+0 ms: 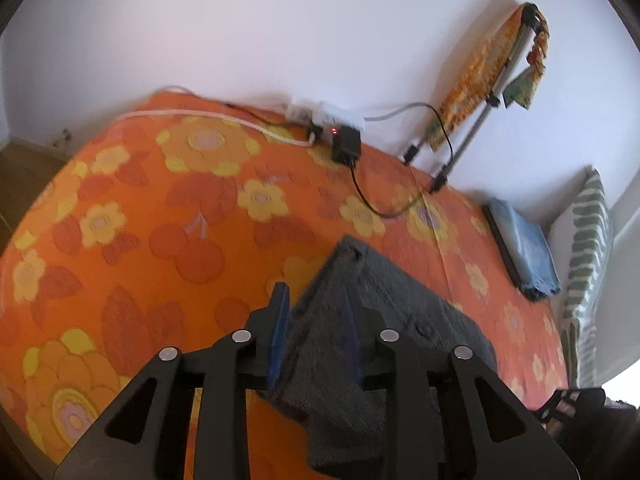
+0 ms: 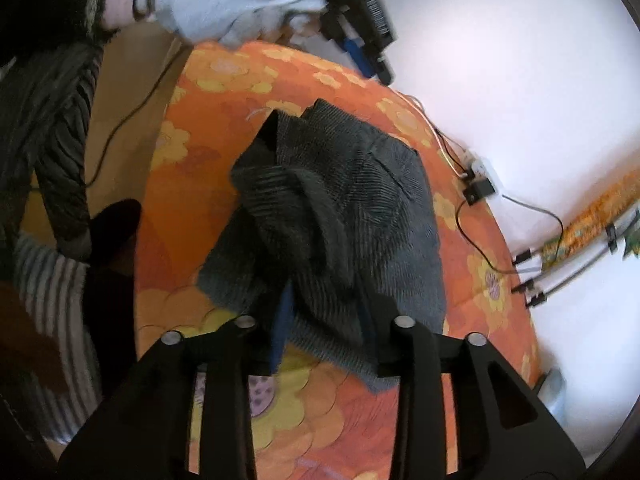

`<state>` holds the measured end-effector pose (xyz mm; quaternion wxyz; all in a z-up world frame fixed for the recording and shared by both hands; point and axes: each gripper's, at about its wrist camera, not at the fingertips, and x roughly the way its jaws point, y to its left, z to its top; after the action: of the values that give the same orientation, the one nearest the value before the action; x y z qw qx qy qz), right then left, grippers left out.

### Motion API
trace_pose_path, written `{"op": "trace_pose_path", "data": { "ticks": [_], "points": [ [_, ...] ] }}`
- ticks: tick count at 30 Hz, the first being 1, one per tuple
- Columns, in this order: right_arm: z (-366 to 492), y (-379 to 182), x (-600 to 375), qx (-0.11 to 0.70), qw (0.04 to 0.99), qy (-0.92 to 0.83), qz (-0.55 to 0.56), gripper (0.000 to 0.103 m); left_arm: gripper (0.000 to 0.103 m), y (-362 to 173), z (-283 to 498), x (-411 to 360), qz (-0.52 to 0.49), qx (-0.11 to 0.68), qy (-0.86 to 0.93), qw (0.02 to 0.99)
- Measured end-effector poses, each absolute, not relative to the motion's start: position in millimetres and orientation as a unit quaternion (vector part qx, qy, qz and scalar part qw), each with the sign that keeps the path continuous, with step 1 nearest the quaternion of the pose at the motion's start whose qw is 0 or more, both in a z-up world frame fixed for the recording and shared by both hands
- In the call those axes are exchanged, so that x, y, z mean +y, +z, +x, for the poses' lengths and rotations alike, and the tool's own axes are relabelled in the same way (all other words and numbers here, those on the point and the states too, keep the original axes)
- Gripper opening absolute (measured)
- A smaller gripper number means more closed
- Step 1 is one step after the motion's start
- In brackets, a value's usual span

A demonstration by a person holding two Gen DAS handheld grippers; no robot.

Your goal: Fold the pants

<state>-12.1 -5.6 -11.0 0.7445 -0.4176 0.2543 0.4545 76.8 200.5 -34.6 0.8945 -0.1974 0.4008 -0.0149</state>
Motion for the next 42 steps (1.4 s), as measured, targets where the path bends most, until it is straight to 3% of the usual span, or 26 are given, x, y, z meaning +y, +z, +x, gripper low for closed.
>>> {"op": "trace_pose_path", "data": {
  "ticks": [2,3,11,17,18,20,22,26,33,37,42],
  "points": [
    [-14.8,-0.8,-14.8,0.265,0.755,0.458,-0.387,0.043,0.042,-40.0,73.5,196.2,-0.194,0.413,-0.029,0.889],
    [-14.1,7.7,-21.2,0.276,0.764,0.462,-0.355,0.043,0.043,-42.8,71.5,193.6,-0.19,0.418,-0.032,0.888],
    [-9.6,26.4,-6.6,0.313,0.787,0.484,-0.22,0.052,0.043,-72.2,70.3,186.7,-0.2,0.459,-0.054,0.864],
    [-21.4,-4.2,40.9,0.315,0.777,0.454,-0.301,0.053,0.043,-74.4,71.3,193.1,-0.219,0.458,-0.045,0.86],
    [-20.4,-9.6,44.3,0.319,0.778,0.439,-0.315,0.052,0.042,-73.7,70.7,193.0,-0.22,0.458,-0.044,0.861],
    [-15.9,-12.0,40.8,0.328,0.777,0.438,-0.309,0.03,0.029,-72.7,69.1,191.8,-0.223,0.456,-0.051,0.86],
    [-12.1,-10.5,34.1,0.339,0.78,0.436,-0.295,0.018,0.02,-71.5,67.1,188.6,-0.215,0.456,-0.052,0.862],
    [-7.7,-5.1,20.4,0.337,0.793,0.43,-0.271,0.015,0.007,-70.7,63.3,185.3,-0.213,0.457,-0.054,0.862],
    [-23.5,11.5,7.3,0.295,0.813,0.426,-0.267,0.015,0.004,-47.6,42.3,179.2,-0.225,0.432,-0.066,0.871],
    [-29.6,-11.6,2.4,0.337,0.789,0.432,-0.277,0.016,0.004,-58.2,33.4,170.7,-0.181,0.451,-0.041,0.873],
    [-34.7,-13.7,-7.3,0.357,0.771,0.46,-0.259,0.028,0.004,-48.9,29.9,167.0,-0.147,0.436,-0.037,0.887]
  ]
}}
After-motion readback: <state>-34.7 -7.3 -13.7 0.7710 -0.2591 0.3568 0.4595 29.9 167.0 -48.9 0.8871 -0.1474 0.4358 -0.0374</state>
